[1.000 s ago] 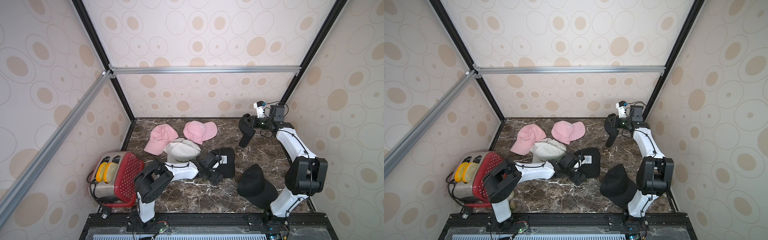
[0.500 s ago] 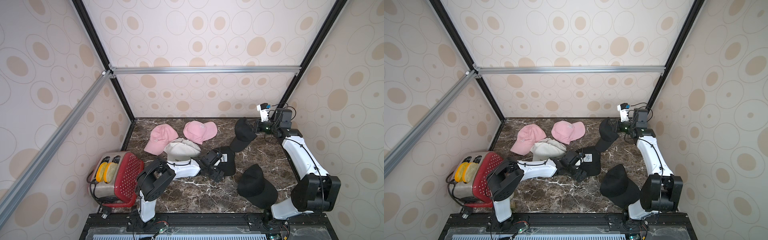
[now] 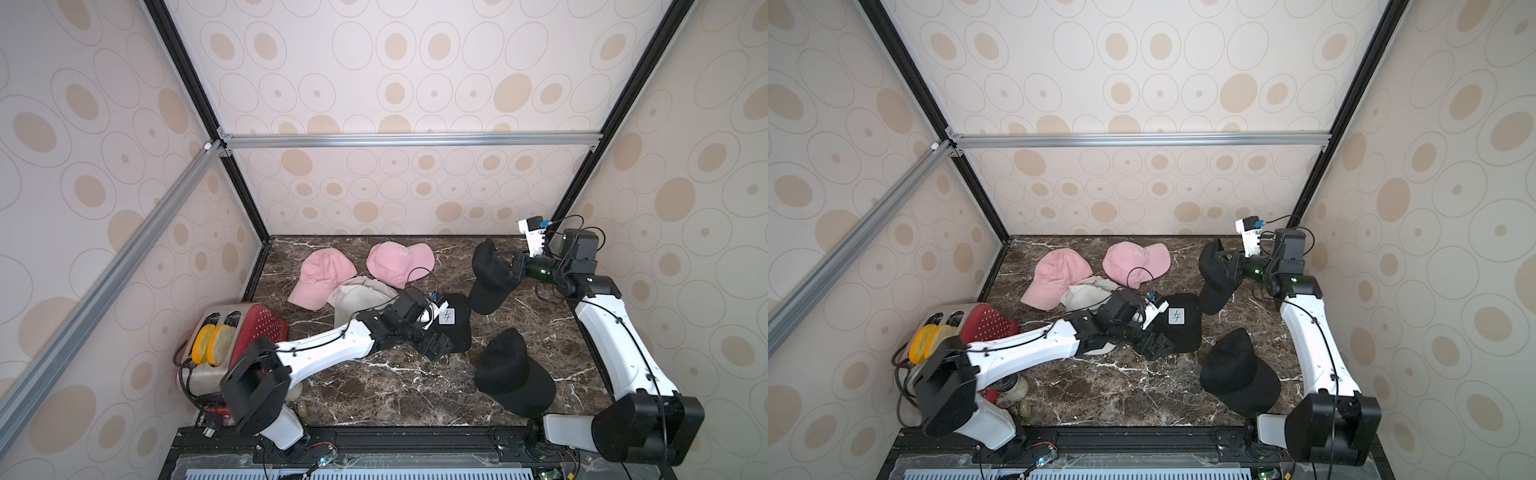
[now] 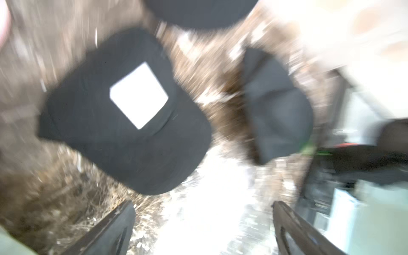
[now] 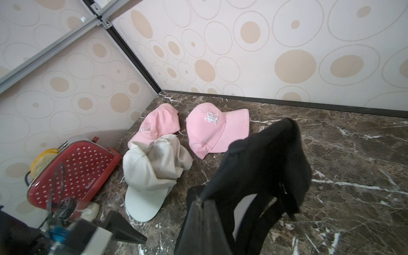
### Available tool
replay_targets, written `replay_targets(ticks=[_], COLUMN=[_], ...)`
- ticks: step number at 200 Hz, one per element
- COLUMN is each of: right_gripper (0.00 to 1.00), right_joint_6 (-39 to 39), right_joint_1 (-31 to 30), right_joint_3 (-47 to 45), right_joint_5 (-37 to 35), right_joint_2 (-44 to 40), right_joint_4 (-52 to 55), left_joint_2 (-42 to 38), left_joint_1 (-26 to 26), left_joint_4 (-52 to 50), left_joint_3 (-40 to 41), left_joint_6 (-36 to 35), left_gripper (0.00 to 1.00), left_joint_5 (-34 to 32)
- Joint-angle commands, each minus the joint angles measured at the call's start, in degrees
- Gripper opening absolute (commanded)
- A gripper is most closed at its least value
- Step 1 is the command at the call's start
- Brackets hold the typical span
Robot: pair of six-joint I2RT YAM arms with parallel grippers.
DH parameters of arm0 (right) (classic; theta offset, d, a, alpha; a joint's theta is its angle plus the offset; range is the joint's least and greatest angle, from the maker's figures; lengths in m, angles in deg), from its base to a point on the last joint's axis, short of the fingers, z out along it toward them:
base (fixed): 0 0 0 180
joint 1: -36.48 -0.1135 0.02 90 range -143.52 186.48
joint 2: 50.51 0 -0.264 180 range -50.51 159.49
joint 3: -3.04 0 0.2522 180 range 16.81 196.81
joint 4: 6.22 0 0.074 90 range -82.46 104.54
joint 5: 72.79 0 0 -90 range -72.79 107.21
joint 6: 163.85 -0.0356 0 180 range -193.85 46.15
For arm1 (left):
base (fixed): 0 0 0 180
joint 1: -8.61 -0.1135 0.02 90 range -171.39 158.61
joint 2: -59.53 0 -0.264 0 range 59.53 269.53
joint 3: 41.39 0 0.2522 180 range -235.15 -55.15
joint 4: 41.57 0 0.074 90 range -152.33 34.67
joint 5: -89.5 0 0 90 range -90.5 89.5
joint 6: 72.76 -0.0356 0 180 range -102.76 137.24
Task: Stack the baseball caps by color
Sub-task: Adjust the baseball cap at the center of the board.
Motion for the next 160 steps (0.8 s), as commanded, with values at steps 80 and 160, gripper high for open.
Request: replay_targets(ticks=[80, 160], right_gripper=[0.00, 0.00], right_joint_6=[14.77, 36.51], right_joint_1=[-9.72, -12.15], right_joint_3=[0.07, 3.58], right_joint_5=[17.83, 23.91], right_joint_2=[-1.24, 5.21], right_joint_4=[5.17, 19.03], left_joint_2=[-12.86, -2.31], left_joint_1=[-18.79, -21.57], left_joint_4=[-9.81, -16.01], left_joint_3=[-4.03, -14.12], left_joint_6=[-34.29, -59.49], left_gripper=[0.99, 0.99], left_joint_5=[25.71, 30.90])
